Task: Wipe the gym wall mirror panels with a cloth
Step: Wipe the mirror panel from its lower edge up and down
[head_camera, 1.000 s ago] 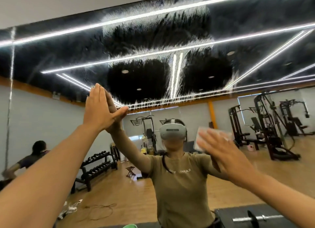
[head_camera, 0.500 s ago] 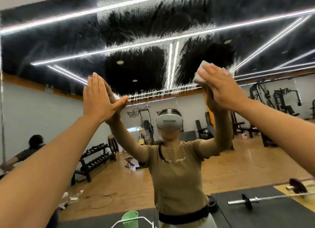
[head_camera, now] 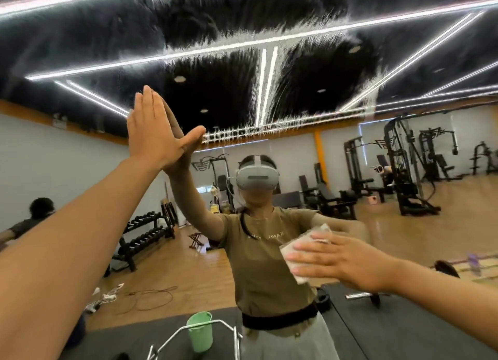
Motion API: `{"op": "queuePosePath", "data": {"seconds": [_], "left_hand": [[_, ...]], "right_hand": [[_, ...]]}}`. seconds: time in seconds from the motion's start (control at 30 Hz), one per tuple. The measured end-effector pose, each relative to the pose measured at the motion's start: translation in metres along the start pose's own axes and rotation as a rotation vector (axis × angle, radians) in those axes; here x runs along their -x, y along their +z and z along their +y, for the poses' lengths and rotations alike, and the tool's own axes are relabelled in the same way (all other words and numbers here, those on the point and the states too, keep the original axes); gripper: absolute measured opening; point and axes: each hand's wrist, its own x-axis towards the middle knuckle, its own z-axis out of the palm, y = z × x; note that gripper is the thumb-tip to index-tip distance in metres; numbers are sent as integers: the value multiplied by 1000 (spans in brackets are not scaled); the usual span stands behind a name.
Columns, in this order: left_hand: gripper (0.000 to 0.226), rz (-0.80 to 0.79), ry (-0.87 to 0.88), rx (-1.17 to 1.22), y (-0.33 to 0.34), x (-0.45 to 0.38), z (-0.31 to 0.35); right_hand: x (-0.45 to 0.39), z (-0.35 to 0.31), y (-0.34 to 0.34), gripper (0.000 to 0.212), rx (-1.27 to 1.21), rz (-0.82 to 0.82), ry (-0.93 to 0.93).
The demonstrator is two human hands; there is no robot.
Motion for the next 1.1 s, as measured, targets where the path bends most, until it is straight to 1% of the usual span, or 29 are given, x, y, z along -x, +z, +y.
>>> {"op": "queuePosePath", "data": {"seconds": [0.07,0.1,0.17,0.27,0.33,0.4,0.43,0.47,0.53,0.6,0.7,0.77,0.83,0.9,0.97,1.03,1.1], "left_hand": [[122,0,-1,-5,-1,0,0],[122,-2,-1,-8,-1,0,0],[121,-8,-4,-7,0,1,0],[119,-13,-8,-2,0,1,0],[118,-19,-6,11,-1,0,0],[118,-14,-6,15,0,-1,0],[117,-7,-6,14,1,-1,0],[117,-3,-5,16,2,-1,0],[117,0,-1,23,2,0,-1],[117,-1,6,30,2,-1,-1],[117,-7,11,35,1,-1,-2],[117,-15,28,39,0,-1,-5],[116,-31,62,56,-1,-2,-13],[111,-48,114,72,-4,-4,-24],[105,-56,169,72,-9,-7,-34],[98,-66,215,54,-14,-8,-41],[94,-90,243,41,-18,-10,-45]], "right_hand": [[-12,22,-13,67,12,-6,-8],[-23,35,-22,70,-8,23,42],[-54,73,-48,68,-39,144,240],[-105,131,-91,58,-31,360,568],[-132,145,-106,55,-68,449,754],[-150,136,-98,55,-103,469,844],[-155,123,-89,56,-104,498,823],[-156,107,-76,58,-94,530,752],[-148,67,-45,68,-71,522,555],[-132,22,-17,71,-43,403,346],[-111,-24,10,67,-16,164,44],[-106,-23,11,66,13,61,-104],[-111,-5,-1,66,37,-8,-188],[-127,20,-21,66,62,-21,-190],[-152,53,-43,67,76,62,-79],[-182,91,-67,67,94,196,134],[-211,121,-90,63,87,269,400]]}}
